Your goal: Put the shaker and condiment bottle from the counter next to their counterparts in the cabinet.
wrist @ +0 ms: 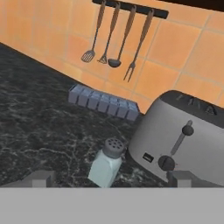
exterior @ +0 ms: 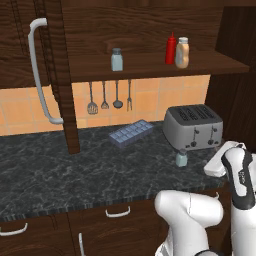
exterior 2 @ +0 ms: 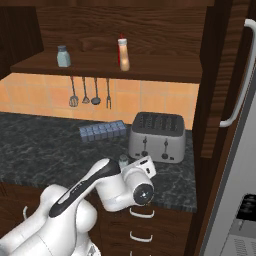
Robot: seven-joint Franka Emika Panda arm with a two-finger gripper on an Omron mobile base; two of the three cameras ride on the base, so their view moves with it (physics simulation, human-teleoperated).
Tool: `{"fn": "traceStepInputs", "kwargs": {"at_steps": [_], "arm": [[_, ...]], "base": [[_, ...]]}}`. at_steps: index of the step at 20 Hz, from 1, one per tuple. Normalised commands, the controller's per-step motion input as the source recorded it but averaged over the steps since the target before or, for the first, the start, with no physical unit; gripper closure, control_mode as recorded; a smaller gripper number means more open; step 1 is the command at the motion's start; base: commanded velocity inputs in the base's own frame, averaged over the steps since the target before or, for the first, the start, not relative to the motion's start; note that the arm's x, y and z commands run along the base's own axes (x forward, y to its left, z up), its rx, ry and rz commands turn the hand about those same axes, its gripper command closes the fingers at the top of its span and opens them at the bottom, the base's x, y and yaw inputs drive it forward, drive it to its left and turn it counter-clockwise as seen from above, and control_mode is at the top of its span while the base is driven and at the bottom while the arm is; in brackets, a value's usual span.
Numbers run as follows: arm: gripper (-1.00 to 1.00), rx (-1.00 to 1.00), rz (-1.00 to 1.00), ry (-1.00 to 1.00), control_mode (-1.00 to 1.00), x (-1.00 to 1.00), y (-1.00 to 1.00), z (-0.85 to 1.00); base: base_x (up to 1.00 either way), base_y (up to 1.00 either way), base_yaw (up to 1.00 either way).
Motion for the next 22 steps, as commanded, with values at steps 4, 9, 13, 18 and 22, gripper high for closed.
{"fn": "traceStepInputs", "kwargs": {"at_steps": [4, 9, 13, 18, 22], "arm": [[-1.0, 0.0, 0.03, 0.06, -1.0, 0.03, 0.0, -0.1], [-1.0, 0.0, 0.04, 0.03, -1.0, 0.06, 0.0, -0.11], [-1.0, 0.0, 0.03, 0.04, -1.0, 0.05, 0.0, -0.04], [-1.0, 0.0, 0.02, 0.06, -1.0, 0.03, 0.0, -0.02], [-1.0, 0.0, 0.03, 0.08, -1.0, 0.07, 0.0, 0.0]], "base": [[0.0, 0.0, 0.0], [0.0, 0.0, 0.0], [0.0, 0.0, 0.0], [0.0, 0.0, 0.0], [0.0, 0.0, 0.0]]}}
